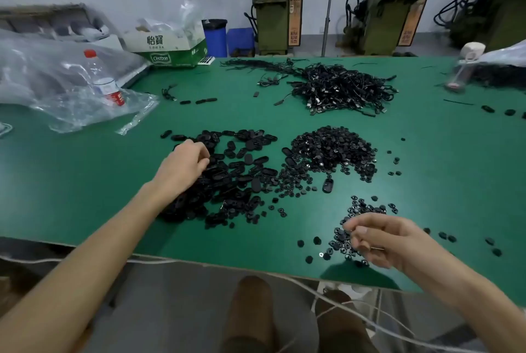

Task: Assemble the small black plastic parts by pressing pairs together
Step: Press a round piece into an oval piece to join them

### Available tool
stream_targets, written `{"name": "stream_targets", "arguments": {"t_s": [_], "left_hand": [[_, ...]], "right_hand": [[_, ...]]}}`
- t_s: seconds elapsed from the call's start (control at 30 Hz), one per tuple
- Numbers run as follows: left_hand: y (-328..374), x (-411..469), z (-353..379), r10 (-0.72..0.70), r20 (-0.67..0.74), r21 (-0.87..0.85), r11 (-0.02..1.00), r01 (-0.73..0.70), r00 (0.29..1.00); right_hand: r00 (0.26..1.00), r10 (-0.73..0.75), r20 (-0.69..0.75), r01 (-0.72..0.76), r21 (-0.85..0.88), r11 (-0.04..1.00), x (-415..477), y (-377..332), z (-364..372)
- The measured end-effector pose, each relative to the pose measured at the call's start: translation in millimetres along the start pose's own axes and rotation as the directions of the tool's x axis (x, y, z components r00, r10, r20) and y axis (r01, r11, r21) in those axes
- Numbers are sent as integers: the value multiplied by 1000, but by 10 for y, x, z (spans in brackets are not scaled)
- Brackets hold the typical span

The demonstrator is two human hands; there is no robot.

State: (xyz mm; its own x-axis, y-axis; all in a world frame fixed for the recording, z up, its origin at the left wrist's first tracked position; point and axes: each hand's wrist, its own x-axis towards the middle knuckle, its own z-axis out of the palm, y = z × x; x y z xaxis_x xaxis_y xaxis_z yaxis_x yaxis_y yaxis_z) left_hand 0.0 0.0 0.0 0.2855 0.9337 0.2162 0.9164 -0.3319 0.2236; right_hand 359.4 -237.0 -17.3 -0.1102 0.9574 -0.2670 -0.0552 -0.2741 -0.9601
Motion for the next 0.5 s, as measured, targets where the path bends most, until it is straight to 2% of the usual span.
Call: {"name": "stream_targets", "arguments": {"t_s": [0.07, 0.2, 0.3, 0.37, 0.5], "left_hand": [[42, 98, 59, -18, 10, 85, 996, 17, 1000], [112, 180, 221, 14, 79, 272, 962, -35, 997], [92, 171, 317, 17, 30, 376, 926, -27, 999], [77, 185, 351, 2, -3, 376, 926, 0, 1000], [38, 187, 430, 56, -76, 443, 896, -17, 995]], "right_hand": [[1000, -14, -12, 14, 1, 1000, 26, 1, 15], [999, -22, -27, 22, 23, 999, 48, 38, -20], [999, -26, -43, 27, 29, 999, 30, 72, -79], [998, -21, -64, 23, 32, 999, 37, 105, -120], [994, -49, -98, 53, 39, 998, 76, 143, -170]]}}
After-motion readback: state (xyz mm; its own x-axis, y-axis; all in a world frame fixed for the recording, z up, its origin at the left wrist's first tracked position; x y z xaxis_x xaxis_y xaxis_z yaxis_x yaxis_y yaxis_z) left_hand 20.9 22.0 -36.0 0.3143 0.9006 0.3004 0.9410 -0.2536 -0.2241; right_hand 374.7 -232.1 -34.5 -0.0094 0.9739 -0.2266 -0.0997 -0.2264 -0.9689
